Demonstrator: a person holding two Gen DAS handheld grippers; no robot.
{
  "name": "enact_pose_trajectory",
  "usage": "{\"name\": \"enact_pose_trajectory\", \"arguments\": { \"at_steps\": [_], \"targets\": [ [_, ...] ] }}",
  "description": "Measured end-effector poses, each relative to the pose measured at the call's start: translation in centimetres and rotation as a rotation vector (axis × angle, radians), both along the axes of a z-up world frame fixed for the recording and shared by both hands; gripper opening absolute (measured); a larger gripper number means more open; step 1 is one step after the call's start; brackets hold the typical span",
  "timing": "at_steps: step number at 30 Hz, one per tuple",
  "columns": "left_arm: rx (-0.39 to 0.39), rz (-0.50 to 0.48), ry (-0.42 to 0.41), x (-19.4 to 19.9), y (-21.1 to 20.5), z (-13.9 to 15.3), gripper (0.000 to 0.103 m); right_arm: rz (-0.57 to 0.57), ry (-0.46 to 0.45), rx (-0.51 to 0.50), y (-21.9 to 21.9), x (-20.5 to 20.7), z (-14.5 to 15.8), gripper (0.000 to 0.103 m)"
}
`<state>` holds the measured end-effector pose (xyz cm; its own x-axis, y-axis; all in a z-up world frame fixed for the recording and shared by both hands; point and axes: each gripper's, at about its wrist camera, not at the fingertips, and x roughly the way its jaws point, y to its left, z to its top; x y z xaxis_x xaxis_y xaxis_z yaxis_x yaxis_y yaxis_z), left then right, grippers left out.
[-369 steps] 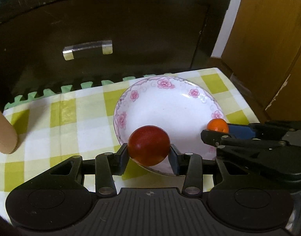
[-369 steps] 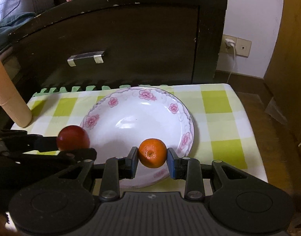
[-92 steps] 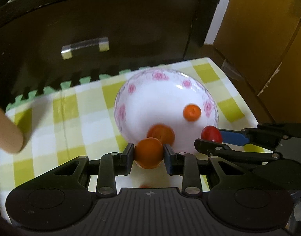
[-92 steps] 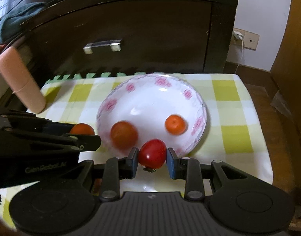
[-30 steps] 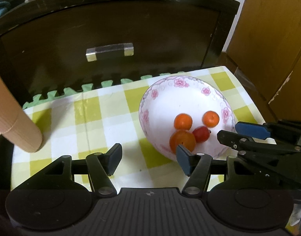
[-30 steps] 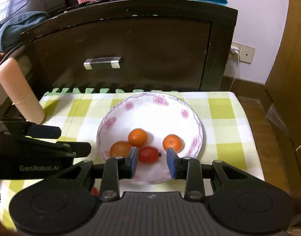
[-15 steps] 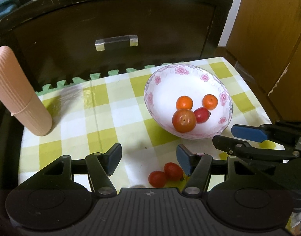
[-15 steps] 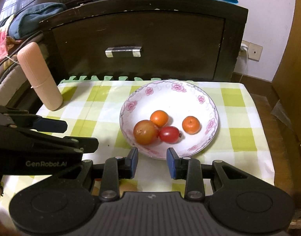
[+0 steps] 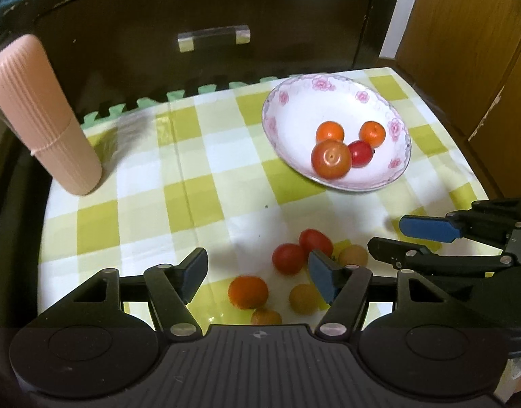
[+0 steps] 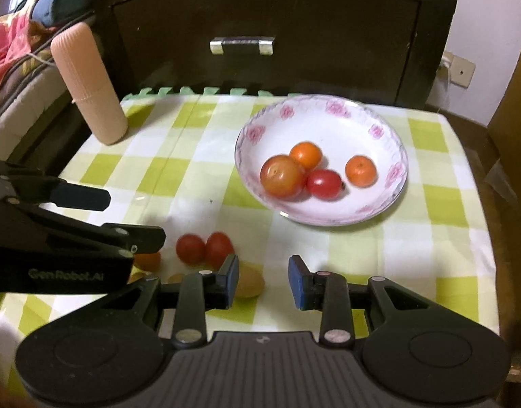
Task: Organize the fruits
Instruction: 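Grasp a small brown round fruit with the right gripper while the left grasps a small orange fruit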
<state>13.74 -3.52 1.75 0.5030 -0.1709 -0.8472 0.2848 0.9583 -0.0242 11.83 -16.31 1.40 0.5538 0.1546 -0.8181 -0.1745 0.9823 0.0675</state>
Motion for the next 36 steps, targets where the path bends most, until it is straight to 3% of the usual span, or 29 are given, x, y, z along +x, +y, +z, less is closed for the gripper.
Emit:
{"name": "enact_pose_trajectory", "arguments": {
  "at_steps": [26,30,36],
  "targets": [
    [-0.052,0.033,0.145,-1.8,1.8,-2.6,0.074,0.057,0.105,-0.022,1.7,2.0,-4.2,0.031],
    [-0.048,0.033,0.147,-1.5,1.4,-3.2,0.066,0.041,0.103,-0.013,1.2,2.1,-4.3,0.029],
    [-0.035,0.037,0.159,-1.4,1.0,-4.1,0.046,0.041,0.096,-0.007,1.0,2.0,-4.1,0.027]
  ]
}}
